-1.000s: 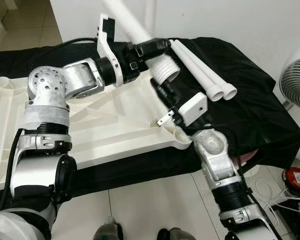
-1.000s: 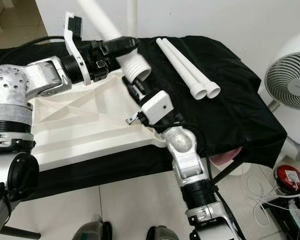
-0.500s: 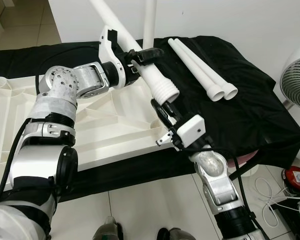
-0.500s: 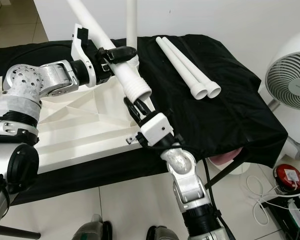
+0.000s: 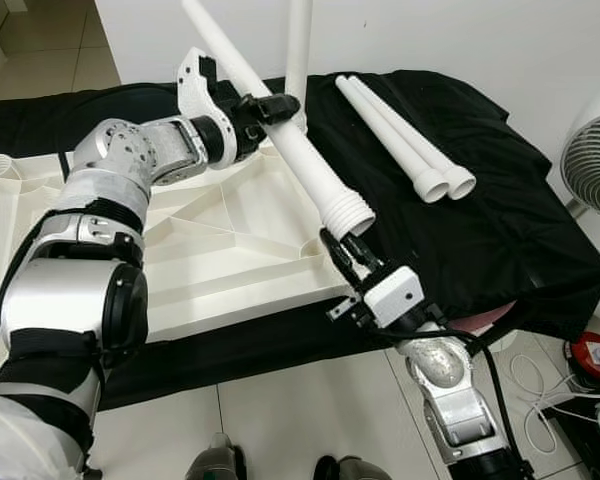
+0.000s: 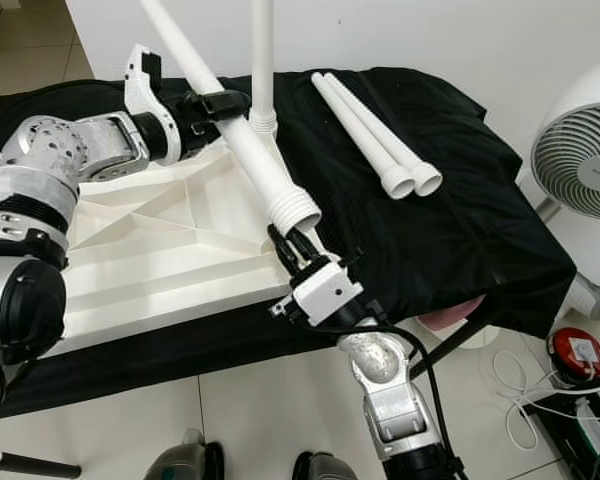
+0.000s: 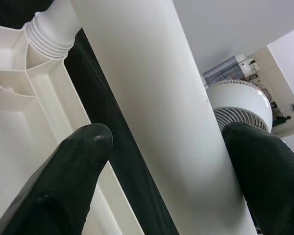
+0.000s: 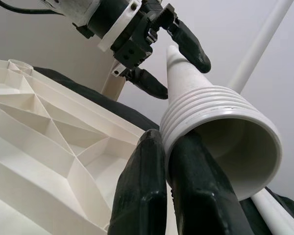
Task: Building children table
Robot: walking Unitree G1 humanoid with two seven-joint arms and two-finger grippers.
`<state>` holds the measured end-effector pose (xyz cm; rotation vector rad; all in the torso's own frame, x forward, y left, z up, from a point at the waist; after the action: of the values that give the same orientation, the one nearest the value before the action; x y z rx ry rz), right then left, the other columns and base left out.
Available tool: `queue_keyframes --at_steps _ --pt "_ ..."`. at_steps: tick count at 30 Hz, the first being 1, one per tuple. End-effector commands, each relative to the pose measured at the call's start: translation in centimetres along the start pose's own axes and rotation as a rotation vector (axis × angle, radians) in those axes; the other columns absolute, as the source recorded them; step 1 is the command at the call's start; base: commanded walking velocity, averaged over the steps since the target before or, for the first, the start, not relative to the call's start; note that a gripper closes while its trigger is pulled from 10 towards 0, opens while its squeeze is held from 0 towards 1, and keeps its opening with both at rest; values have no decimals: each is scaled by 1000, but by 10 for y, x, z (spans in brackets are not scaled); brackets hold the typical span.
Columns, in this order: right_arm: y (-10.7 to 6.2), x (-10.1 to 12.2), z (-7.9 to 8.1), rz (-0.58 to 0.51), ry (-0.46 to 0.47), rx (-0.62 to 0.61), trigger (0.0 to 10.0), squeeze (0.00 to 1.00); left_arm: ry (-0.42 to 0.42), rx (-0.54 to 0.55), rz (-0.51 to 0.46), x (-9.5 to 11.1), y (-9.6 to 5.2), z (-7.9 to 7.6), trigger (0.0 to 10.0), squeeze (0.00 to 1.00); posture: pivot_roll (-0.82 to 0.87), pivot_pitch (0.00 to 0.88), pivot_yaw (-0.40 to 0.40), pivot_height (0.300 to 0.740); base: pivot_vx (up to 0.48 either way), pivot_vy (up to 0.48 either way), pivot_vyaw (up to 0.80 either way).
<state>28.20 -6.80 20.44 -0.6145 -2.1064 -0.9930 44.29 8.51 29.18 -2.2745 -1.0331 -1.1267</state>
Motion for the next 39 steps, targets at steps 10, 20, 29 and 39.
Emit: queue_keyframes --at_steps 10,20,29,39 --pt "-7 5 17 -41 -79 141 10000 0 16 -511 -7 7 -11 -53 10000 0 -15 96 11 740 0 0 0" --pt "-14 -1 17 -17 -88 149 10000 0 15 -539 -21 11 -14 -53 0 0 -12 97 6 740 0 0 0" --pt "-17 -1 9 -31 -63 70 10000 1000 -24 -537 -58 21 -16 -54 0 0 -8 93 6 740 0 0 0" --pt "-24 4 7 -43 -93 -58 10000 867 -53 -483 -89 29 -18 -46 4392 0 -1 105 16 740 0 0 0"
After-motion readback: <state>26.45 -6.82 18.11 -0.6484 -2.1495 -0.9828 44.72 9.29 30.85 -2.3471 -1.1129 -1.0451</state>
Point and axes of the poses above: a point about 5 cm out from each wrist's last joint towards the gripper, its own y axis pointing out of the wrist towards the gripper, its own x axis along the axis of the wrist's last joint, z = x × y, the point moved 5 cm from there along y, pointing out of the wrist towards the gripper, and after that the axes turned 4 degrees about y, right-handed, at the moved point
